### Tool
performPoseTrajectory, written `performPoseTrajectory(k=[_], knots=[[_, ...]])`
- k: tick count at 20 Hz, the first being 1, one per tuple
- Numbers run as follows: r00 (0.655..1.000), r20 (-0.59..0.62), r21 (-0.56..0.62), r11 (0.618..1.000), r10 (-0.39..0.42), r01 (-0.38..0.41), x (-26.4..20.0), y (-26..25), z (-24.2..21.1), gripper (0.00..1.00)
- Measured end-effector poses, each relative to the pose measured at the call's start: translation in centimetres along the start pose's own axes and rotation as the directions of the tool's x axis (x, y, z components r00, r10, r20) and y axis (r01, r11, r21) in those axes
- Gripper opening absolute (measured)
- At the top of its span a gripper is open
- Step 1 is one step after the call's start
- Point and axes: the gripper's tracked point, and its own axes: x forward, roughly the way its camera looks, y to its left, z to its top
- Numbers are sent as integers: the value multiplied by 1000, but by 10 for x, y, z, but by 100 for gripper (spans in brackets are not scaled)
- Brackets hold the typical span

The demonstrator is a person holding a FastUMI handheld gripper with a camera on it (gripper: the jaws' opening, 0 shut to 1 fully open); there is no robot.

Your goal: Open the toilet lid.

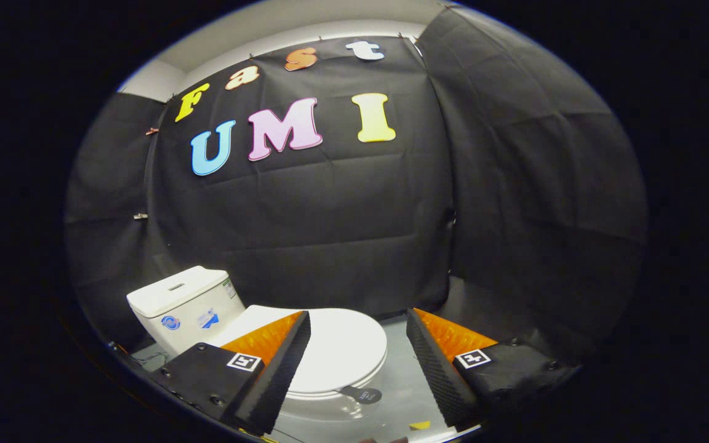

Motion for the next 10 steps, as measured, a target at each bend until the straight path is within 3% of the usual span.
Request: performPoseTrajectory(k=[5,10], knots=[[977,-204,196,980,58,-17,29,-25,-65,98],[915,-391,411,908,96,80,47,-51,-130,99]])
